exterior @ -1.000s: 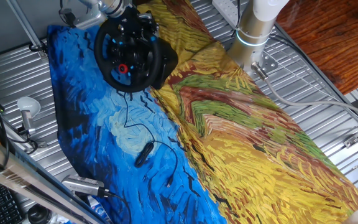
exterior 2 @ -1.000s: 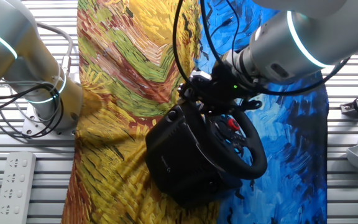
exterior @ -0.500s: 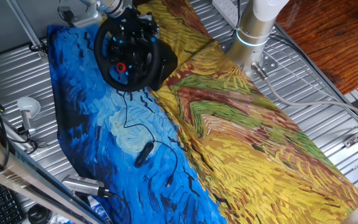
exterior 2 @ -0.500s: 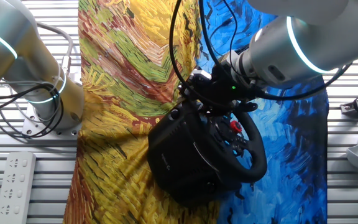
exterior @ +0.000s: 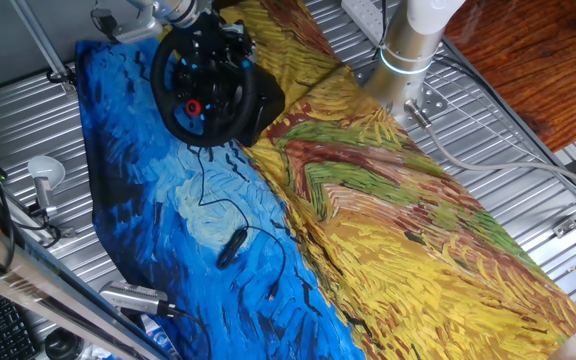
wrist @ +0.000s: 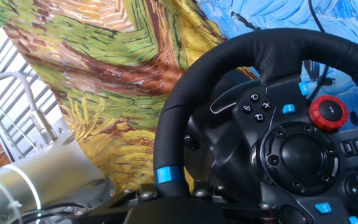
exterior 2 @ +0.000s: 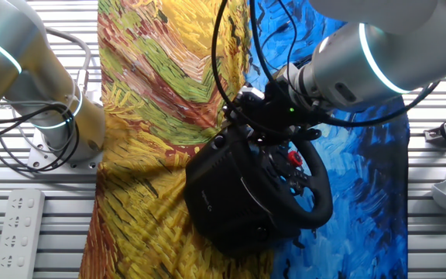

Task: Rotate the steering wheel 90 degrees clockwise

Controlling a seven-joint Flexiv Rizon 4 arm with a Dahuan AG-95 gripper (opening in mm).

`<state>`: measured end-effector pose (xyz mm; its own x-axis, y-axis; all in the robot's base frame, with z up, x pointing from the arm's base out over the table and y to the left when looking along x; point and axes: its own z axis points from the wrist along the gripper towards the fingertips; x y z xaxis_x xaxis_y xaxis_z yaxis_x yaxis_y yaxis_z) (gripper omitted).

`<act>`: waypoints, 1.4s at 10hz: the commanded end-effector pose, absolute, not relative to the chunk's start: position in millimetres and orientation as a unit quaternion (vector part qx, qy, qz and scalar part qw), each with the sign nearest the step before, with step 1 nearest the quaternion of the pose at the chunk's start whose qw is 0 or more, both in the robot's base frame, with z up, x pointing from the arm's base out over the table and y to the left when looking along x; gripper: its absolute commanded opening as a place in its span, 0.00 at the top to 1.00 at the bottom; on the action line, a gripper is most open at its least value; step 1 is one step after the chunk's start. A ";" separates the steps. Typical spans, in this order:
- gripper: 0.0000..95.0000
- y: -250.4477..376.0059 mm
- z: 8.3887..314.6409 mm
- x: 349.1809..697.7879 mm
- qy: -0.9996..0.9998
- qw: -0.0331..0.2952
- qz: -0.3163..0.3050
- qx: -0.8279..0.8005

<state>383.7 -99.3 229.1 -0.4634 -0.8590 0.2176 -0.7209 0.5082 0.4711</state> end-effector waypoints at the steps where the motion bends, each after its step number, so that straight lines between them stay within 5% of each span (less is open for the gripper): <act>1: 1.00 -99.9 229.8 384.0 -0.832 0.225 -0.166 0.479; 5: 1.00 -99.9 229.5 384.0 -0.812 0.263 -0.186 0.488; 14: 1.00 -99.4 225.2 385.8 -0.820 0.272 -0.192 0.465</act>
<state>383.8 -98.0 226.2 -0.4200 -0.8679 0.2653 -0.6591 0.4927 0.5683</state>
